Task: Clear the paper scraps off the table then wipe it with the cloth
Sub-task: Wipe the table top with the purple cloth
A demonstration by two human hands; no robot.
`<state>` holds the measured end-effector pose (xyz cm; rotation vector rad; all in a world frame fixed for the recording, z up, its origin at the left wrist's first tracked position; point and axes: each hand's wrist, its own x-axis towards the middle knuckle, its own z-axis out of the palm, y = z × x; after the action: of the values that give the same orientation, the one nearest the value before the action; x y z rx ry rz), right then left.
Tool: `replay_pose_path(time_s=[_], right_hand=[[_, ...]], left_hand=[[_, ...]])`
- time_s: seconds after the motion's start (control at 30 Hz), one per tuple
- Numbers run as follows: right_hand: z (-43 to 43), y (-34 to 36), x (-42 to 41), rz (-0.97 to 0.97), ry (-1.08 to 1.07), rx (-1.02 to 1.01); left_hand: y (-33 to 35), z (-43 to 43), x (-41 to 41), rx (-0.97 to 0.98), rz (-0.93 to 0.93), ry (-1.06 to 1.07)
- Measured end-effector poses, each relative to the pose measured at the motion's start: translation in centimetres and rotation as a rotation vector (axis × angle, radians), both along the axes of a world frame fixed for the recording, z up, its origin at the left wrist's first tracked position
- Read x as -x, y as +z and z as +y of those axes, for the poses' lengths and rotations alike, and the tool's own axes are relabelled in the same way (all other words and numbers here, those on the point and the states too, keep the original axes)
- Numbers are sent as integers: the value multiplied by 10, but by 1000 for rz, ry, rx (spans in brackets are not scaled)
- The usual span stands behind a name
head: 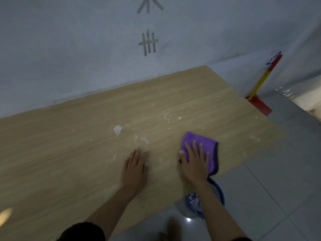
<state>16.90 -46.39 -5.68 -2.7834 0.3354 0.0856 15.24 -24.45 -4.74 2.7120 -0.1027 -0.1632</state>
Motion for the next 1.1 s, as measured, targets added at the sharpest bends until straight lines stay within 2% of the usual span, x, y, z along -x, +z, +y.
replay_pose_path(time_s=[0.07,0.1,0.2,0.33,0.43,0.5,0.63,0.7,0.73,0.8,0.87,0.93,1.0,1.1], right_hand=[[1,0,-17,24,-94,12],[6,-1,-23,-7,-73,44],[29,-4,-39,-151,205,61],[45,-5,-78,-160,582,7],[24,-8,-125,-177,699,-7],[-2,-10,-163,-226,603,-10],[-46,-10,-231,-213,163,5],[-44,-8,-259,-204,72,1],[-37,-7,-268,-227,116,-19],[-17,-8,-285,-292,353,-94],[4,-7,-301,-268,638,-193],[14,-4,-322,-214,813,-221],[13,-1,-344,-200,841,-136],[-10,1,-378,-169,765,-21]], left_hand=[[0,4,-9,4,-4,26],[-2,5,-14,16,-8,40],[-7,3,-40,33,-39,84],[-6,-17,-87,51,-107,108],[-4,-40,-128,81,-104,126],[-4,-52,-154,73,-123,143],[-5,-65,-197,51,-132,162],[-4,-68,-216,25,-134,182],[-2,-70,-224,5,-121,193],[0,-76,-239,-32,-109,193],[0,-85,-254,-43,-130,186],[-2,-94,-270,-8,-129,223],[-3,-102,-286,18,-118,290],[-6,-115,-310,-6,-126,240]])
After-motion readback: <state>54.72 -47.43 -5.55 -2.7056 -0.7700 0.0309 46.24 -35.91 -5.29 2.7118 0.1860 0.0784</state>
